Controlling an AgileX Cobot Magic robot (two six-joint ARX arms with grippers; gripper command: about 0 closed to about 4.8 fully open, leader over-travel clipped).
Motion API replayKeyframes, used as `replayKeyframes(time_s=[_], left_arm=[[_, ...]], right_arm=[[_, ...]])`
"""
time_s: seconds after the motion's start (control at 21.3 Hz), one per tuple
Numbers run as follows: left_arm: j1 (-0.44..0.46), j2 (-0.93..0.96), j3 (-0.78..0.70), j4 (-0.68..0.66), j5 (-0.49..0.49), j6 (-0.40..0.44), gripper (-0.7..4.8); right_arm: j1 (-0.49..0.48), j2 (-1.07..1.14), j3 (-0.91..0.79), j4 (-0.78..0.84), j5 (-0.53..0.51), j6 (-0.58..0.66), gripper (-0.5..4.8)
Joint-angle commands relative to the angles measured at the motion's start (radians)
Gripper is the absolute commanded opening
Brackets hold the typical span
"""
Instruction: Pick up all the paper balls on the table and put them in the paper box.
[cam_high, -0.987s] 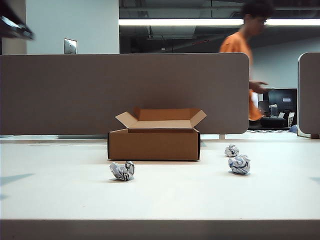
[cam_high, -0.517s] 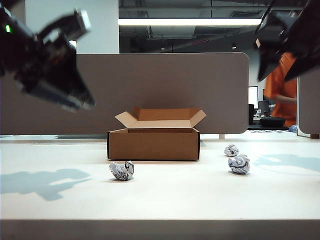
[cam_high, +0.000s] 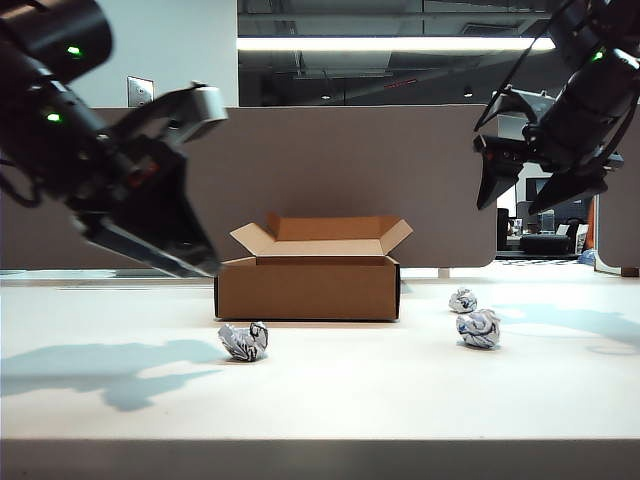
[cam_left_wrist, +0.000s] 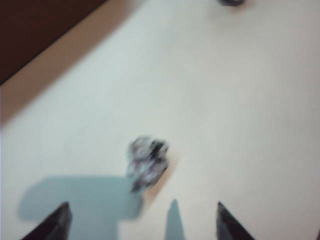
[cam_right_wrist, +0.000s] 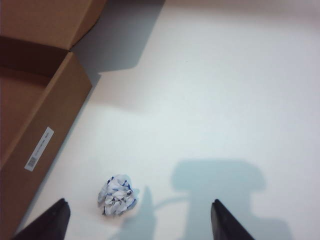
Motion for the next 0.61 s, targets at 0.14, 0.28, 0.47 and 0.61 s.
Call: replayKeyframes(time_s=[0.14, 0.28, 0.47, 0.61], left_arm=[[-0.057, 0.094, 0.082, -0.023, -0.006, 0.023, 3.72], [-0.071, 0.191, 0.163, -0.099, -0.036, 0.019, 3.72], [-0.071, 0.229, 0.183, -0.106, -0.075, 0.019, 3.72], [-0.071, 0.232, 0.183, -0.085, -0.091, 0.019, 3.72]], right_arm=[[0.002, 0.019, 0.007, 0.036, 0.026, 0.002, 3.90], [0.002, 0.024, 0.010, 0.056, 0.028, 0.002, 3.90], [0.002, 0.025, 0.010, 0.068, 0.028, 0.002, 3.90], [0.002, 0.031, 0.010, 0.083, 0.028, 0.003, 3.90]])
